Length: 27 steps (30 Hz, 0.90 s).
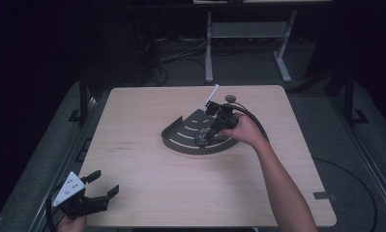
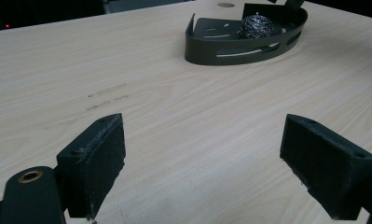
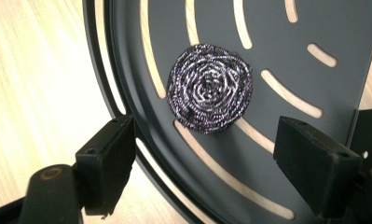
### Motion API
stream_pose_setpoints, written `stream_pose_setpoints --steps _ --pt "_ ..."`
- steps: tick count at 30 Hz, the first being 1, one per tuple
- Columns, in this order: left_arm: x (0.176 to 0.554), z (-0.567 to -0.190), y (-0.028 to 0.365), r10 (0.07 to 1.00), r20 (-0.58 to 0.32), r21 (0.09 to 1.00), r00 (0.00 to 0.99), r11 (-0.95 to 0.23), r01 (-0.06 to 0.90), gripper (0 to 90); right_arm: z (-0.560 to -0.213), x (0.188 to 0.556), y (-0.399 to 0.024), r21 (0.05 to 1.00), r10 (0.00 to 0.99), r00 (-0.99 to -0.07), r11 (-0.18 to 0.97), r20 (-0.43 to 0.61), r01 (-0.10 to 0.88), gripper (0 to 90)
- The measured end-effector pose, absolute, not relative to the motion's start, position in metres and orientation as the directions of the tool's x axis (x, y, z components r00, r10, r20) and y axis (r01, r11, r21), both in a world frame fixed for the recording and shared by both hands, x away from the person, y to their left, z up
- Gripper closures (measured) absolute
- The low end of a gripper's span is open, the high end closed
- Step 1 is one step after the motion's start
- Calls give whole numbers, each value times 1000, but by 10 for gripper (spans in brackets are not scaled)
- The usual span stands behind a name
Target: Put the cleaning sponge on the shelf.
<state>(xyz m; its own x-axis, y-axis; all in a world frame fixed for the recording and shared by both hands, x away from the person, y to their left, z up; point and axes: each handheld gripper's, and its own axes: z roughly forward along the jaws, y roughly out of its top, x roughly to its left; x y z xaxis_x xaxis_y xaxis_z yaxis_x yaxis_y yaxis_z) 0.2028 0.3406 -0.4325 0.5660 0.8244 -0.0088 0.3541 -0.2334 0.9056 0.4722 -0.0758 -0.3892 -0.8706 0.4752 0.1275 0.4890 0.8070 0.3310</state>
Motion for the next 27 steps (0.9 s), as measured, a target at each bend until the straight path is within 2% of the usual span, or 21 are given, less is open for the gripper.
stream_pose_setpoints --steps 27 --pt "203 -433 340 826 -11 904 563 -233 360 133 -377 439 -107 385 470 -873 787 132 482 203"
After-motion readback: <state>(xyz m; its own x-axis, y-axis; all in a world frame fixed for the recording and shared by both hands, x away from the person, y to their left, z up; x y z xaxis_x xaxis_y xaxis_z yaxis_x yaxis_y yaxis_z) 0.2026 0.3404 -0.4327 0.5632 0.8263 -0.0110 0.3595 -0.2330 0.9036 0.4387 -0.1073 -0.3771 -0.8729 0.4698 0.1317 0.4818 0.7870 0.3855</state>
